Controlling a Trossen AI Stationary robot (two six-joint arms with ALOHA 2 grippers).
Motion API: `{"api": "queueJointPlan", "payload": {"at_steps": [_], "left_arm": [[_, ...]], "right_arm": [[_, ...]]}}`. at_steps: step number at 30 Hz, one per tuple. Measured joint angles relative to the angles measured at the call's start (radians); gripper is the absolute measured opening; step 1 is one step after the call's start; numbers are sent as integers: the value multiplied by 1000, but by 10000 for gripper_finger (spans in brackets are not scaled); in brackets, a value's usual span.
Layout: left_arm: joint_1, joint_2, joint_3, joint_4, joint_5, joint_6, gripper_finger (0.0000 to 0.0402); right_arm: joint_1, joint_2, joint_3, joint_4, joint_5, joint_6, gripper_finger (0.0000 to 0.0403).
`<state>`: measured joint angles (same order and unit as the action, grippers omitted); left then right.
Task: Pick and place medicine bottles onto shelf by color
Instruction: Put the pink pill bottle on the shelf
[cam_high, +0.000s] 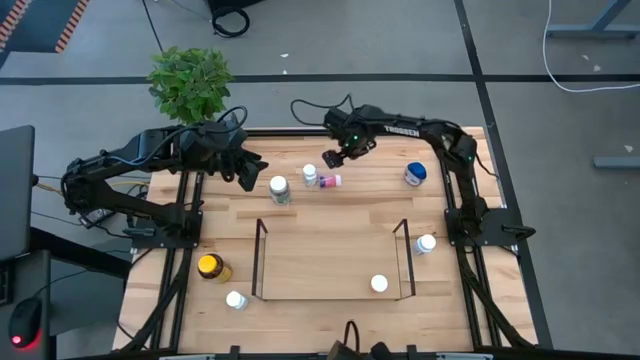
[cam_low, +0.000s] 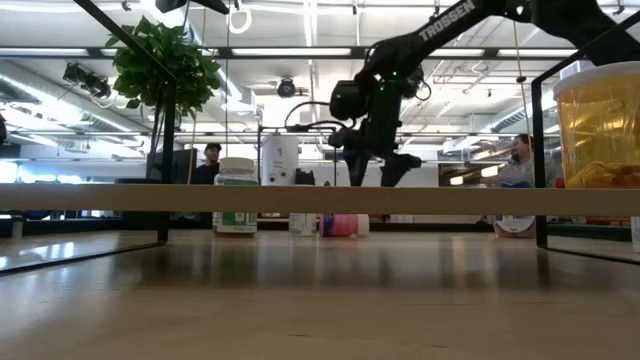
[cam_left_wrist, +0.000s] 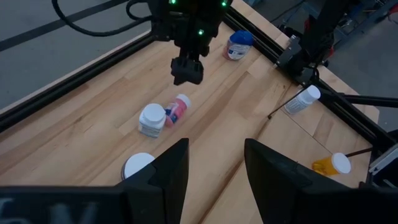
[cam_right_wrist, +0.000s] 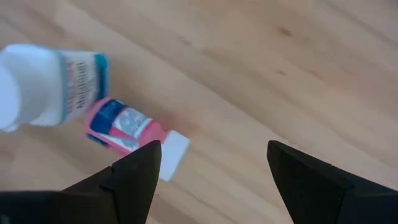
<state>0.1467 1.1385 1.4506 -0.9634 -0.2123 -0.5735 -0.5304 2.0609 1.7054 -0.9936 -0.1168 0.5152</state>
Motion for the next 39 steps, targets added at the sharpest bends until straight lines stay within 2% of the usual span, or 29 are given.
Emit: {"api": "queueJointPlan", "payload": {"at_steps": [6, 12, 17, 21, 26, 30, 39], "left_arm": [[0, 0, 0, 0, 0, -15, 162], [0, 0, 0, 1, 0, -19, 162], [0, 0, 0, 1, 0, -19, 162], [0, 0, 0, 1, 0, -24, 162], [0, 0, 0, 1, 0, -46, 162], [0, 0, 0, 1, 0, -62, 162], [-40, 0, 0, 1, 0, -78, 162]], "right_arm": [[63, 0, 0, 31, -28, -91, 300], [116, 0, 0, 116, -48, -62, 300], [175, 0, 0, 206, -17, -50, 300], [199, 0, 0, 145, 18, -98, 300], [222, 0, -3, 33, 68, -251, 300], [229, -2, -47, 42, 88, -334, 300], [198, -2, -152, 115, 107, -393, 300]]}}
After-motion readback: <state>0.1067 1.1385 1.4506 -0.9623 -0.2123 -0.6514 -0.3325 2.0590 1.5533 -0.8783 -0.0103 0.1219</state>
